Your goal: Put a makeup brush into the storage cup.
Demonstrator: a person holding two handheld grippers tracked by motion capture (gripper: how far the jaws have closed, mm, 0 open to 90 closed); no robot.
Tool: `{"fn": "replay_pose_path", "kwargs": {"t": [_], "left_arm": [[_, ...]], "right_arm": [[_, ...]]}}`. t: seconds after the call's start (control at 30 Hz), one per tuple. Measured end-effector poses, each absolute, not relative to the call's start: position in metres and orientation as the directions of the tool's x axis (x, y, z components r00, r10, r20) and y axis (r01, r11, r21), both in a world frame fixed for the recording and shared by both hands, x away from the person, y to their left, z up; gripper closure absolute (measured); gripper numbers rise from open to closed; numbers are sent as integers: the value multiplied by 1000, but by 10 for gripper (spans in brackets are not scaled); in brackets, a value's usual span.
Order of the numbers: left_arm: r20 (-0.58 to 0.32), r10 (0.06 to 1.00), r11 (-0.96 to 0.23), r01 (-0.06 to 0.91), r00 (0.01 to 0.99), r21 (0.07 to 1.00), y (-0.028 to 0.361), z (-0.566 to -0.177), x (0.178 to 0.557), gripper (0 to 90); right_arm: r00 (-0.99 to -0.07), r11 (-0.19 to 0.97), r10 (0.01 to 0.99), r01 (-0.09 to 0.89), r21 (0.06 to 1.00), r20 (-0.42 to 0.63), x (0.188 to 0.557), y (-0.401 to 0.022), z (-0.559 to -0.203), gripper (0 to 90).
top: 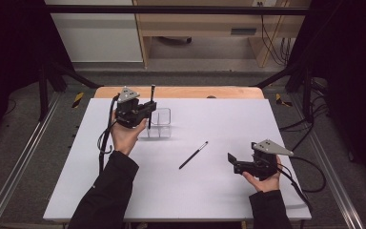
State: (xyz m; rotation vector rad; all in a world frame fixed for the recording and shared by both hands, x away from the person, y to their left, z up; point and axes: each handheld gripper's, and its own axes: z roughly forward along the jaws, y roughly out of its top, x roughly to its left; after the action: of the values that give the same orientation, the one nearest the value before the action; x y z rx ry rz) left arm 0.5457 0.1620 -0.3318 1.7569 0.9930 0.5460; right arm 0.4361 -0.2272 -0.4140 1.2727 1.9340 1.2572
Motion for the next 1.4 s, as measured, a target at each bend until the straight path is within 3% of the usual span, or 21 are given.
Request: {"fn": "replay_pose_path", "kwargs": {"t": [1.4], "left_arm": [[-85,873,-113,368,481,923,158,-351,598,825]], "right_arm": [[-441,133,894,428,894,78,437,-228,-413,31]]}}
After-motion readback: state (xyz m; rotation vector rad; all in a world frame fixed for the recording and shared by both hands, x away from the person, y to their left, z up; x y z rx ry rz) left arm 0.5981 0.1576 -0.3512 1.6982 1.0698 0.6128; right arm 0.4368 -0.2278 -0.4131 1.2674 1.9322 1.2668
